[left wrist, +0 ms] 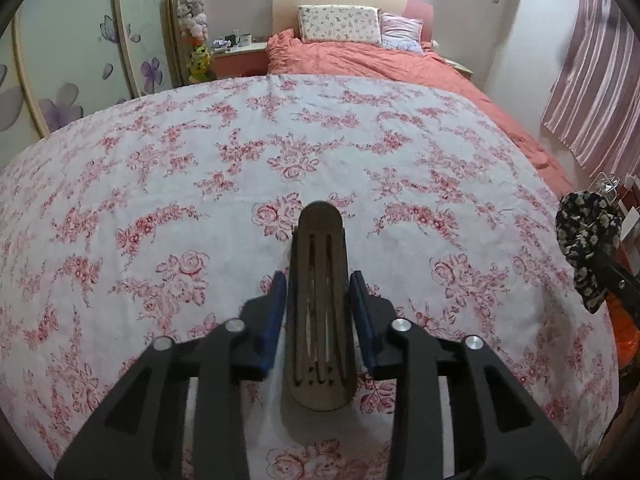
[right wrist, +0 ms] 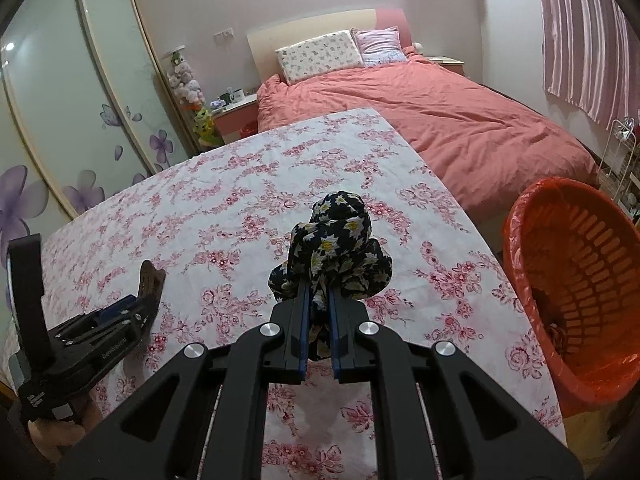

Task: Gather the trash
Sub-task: 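Carry the cloth and brown strip over the orange basket with both tools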

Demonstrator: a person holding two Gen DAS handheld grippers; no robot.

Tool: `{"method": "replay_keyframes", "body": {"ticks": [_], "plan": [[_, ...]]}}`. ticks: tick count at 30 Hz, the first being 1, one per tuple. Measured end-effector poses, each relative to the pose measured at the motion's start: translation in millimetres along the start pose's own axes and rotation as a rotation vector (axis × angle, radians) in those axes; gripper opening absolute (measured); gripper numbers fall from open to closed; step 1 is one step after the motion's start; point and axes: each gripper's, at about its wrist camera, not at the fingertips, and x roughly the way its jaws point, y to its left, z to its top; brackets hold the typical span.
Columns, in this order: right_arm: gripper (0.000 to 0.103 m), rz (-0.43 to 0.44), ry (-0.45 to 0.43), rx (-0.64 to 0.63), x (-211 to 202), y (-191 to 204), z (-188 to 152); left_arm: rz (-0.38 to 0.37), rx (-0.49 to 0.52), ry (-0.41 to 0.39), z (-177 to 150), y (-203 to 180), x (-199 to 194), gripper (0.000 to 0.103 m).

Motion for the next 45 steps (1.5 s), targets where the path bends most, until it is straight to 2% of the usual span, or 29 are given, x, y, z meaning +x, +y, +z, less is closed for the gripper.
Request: {"method": "replay_keyframes", "body": {"ticks": [2, 7, 15, 22, 31, 37, 45], "plan": [[0.009, 0.001, -0.001, 0.001, -0.2, -0.6, 0.0, 0.020, 0.022, -0.002, -0.9, -3.7, 0.7, 0.033], [0.009, 0.007, -0.018, -0.001, -6.8, -2.6, 1.8, -0.010, -0.010, -0.025, 2.6, 2.0, -7.9, 0.032], [0.009, 0.023, -0.087, -0.001, -35.9, -3.8, 9.0, -0.029, 0.006, -0.128, 19.6, -5.8, -56.6, 0.032], [0.009, 0.023, -0.141, 0.002, -61.1, -7.6, 11.0, -0.064, 0.020, -0.178, 25.3, -21.3, -89.5, 0.032], [0.009, 0.003, -0.204, 0.026, -91.8, -25.2, 11.1, -0.132, 0.075, -0.237, 30.8, -63.9, -126.3, 0.032], [0.009, -0.023, -0.240, 0.055, -108.7, -46.6, 8.1, -0.190, 0.139, -0.274, 32.3, -108.6, -147.0, 0.032], [0.009, -0.075, -0.272, 0.114, -122.0, -79.3, 6.6, -0.271, 0.214, -0.284, 27.5, -165.2, -159.6, 0.032]]}}
